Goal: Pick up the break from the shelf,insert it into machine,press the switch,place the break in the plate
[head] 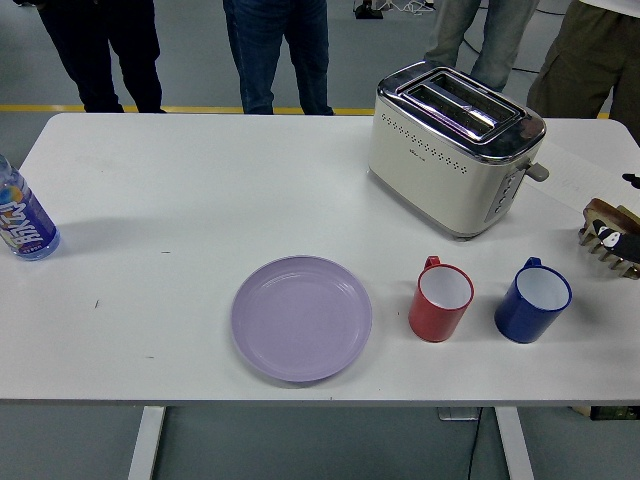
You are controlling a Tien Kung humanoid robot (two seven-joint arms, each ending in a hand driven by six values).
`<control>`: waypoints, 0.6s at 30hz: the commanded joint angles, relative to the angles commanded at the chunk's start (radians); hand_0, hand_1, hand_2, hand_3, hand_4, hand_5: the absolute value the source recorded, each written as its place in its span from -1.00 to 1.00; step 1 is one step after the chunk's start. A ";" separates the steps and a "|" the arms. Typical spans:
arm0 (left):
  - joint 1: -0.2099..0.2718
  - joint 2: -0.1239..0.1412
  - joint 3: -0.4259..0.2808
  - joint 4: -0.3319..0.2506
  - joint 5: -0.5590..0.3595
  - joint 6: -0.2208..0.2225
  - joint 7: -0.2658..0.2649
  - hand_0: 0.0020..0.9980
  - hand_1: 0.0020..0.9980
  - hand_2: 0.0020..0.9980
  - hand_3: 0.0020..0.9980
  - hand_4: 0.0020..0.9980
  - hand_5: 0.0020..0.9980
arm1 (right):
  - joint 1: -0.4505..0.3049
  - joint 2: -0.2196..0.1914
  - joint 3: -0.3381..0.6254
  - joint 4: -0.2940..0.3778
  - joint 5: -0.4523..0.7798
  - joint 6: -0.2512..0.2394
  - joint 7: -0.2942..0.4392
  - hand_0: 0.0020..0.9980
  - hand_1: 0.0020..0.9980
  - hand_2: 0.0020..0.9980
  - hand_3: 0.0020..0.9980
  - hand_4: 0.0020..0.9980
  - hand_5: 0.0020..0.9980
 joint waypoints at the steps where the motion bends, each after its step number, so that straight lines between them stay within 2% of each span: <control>1: 0.000 0.000 0.000 0.000 0.000 0.000 0.000 -0.27 -0.04 0.26 0.47 0.18 1.00 | 0.002 -0.002 -0.005 -0.001 -0.007 0.003 -0.007 0.83 0.67 0.71 0.72 0.57 -0.63; 5: 0.001 0.001 0.000 0.000 0.001 -0.001 0.001 -0.27 -0.04 0.26 0.47 0.18 1.00 | 0.015 -0.009 -0.024 -0.006 -0.032 0.007 -0.034 0.83 0.67 0.70 0.72 0.56 -0.60; 18: -0.004 0.005 0.012 0.000 -0.013 0.000 -0.001 -0.27 -0.04 0.26 0.47 0.17 1.00 | 0.100 -0.054 -0.103 -0.039 -0.104 0.085 -0.173 0.79 0.64 0.66 0.70 0.56 -0.57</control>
